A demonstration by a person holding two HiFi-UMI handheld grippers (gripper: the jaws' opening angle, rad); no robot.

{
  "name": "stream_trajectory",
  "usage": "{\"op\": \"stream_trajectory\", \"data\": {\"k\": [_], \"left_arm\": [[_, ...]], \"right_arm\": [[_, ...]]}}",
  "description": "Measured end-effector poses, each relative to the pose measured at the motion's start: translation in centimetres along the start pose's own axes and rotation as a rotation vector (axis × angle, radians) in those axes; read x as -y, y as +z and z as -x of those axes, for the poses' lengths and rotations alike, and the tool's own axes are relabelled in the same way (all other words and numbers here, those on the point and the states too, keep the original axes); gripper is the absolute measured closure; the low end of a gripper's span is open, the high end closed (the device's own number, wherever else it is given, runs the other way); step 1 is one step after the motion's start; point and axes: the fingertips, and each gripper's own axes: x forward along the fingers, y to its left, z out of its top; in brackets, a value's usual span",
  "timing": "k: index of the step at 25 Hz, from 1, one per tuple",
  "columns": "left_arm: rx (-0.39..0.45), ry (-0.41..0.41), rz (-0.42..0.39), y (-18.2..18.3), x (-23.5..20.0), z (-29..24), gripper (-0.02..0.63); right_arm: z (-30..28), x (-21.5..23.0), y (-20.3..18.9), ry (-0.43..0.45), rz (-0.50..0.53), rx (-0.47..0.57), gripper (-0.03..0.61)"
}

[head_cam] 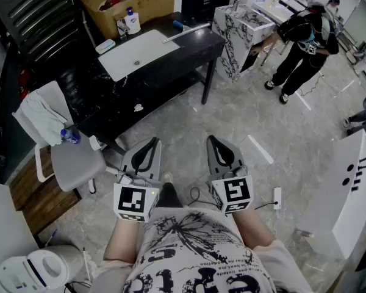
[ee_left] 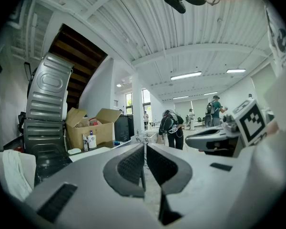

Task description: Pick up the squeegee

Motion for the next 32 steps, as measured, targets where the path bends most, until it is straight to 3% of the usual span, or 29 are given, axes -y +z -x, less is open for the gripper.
{"op": "stream_trajectory", "data": {"k": [11,18,24,32], "left_arm": [[0.021,-0.003,0.013,0.5,0.0,-1.6,0.597],[-0.001,-0.004,0.047,-0.7,-1.6,-4.9,0.597],[-0.005,-0.02,0.069,-1.9,-4.9,-10.9,0.597],[0.004,-0.021,0.08,-1.5,-13.4,-21.9,0.597]], "right_arm": [[-0.6,1.4,-0.1,-0.004,-0.011,-0.011,0.586],[-3.7,2.9,-2.3,-0.015,-0.067,-0.064,0.586],[-9.6,5.5,-2.6,-0.029,-0.06,-0.079,0.586],[-22.3,9.7,-1.6,-0.036,-0.055,-0.117,0.586]]}}
